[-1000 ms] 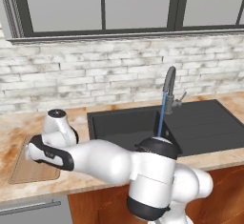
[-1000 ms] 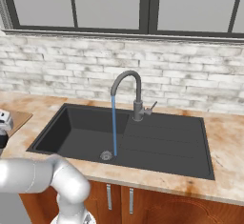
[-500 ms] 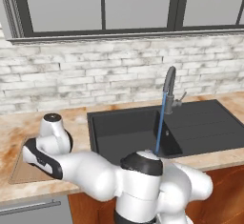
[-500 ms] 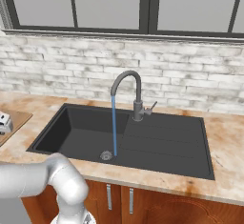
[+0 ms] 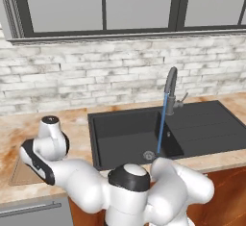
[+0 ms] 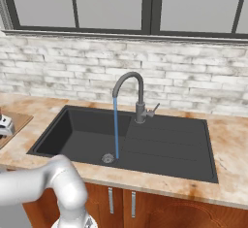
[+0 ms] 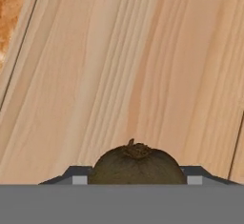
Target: Pick the kiwi from the sink and place it on the cutting board to airdry. Then turn off the sink faucet.
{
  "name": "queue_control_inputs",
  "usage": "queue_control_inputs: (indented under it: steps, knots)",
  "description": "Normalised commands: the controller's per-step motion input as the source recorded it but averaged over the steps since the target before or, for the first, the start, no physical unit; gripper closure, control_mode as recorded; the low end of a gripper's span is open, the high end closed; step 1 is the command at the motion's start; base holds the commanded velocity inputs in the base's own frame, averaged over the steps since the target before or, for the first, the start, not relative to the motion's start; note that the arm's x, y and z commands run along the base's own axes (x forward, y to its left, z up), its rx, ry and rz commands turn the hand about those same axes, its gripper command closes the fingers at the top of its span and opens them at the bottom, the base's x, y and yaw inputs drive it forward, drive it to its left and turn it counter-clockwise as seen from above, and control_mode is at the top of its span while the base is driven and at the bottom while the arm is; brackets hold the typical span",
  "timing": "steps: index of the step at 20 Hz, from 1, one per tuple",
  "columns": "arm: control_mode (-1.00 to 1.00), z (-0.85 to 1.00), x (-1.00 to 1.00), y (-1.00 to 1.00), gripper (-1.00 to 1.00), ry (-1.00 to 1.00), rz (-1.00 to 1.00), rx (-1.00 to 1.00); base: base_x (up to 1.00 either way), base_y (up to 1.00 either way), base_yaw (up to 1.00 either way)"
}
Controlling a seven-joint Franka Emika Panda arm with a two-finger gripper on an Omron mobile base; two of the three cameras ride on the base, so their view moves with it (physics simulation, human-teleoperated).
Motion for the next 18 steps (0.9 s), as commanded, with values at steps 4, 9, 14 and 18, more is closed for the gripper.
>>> queue_control_inputs:
  steps: [4,9,14,18]
  knots:
    - [-1.0,-0.22,0.16,0.18,-1.0,0.02,-0.04,-0.01,0.0,0.0,0.0]
    - [-1.0,-0.17,0.12,0.11,-1.0,0.01,-0.04,-0.01,0.0,0.0,0.0]
    - [-1.0,-0.01,0.0,0.0,-1.0,0.0,-0.04,0.0,0.0,0.0,0.0]
    - [-1.0,0.16,0.0,0.0,-1.0,0.0,-0.04,0.0,0.0,0.0,0.0]
